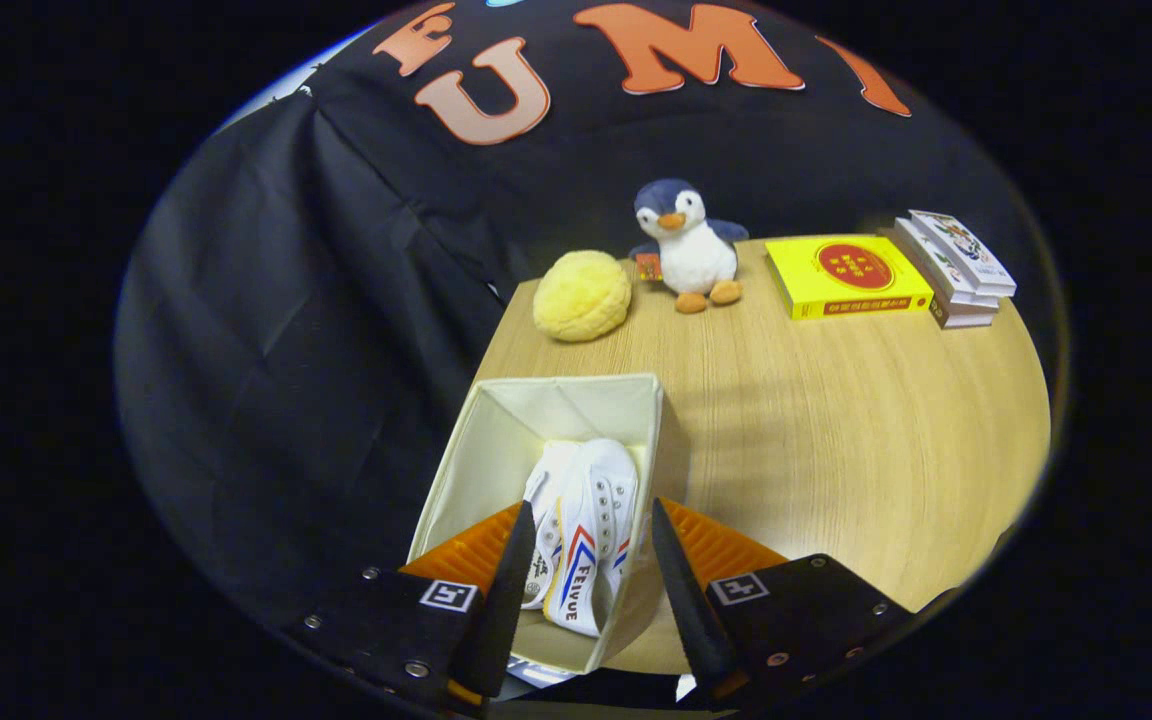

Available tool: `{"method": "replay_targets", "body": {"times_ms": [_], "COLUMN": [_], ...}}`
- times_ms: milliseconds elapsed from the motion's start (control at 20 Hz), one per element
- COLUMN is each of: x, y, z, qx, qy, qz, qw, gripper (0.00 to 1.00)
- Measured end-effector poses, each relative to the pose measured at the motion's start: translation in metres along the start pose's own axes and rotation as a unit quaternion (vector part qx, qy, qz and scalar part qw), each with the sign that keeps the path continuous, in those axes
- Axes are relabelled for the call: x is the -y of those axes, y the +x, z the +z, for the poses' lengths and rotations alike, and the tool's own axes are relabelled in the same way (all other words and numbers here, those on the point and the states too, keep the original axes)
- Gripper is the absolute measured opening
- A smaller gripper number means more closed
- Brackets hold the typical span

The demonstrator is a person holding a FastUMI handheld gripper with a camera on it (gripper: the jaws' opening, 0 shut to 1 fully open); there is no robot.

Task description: Open the storage box then place both shoes into the box .Put the left shoe in first, then the right shoe, with the right side of both shoes facing outward in a uniform manner.

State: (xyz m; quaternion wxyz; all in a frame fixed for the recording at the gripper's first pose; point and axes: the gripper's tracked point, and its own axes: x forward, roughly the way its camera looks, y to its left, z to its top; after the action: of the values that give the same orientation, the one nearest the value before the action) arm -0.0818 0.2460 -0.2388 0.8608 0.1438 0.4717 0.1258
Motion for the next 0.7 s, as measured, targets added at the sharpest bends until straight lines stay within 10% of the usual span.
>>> {"method": "replay_targets", "body": {"times_ms": [700], "x": [0.104], "y": [-0.114], "z": [0.126], "qx": [0.280], "qy": [-0.076], "qz": [-0.016], "qw": [0.957], "gripper": [0.97]}}
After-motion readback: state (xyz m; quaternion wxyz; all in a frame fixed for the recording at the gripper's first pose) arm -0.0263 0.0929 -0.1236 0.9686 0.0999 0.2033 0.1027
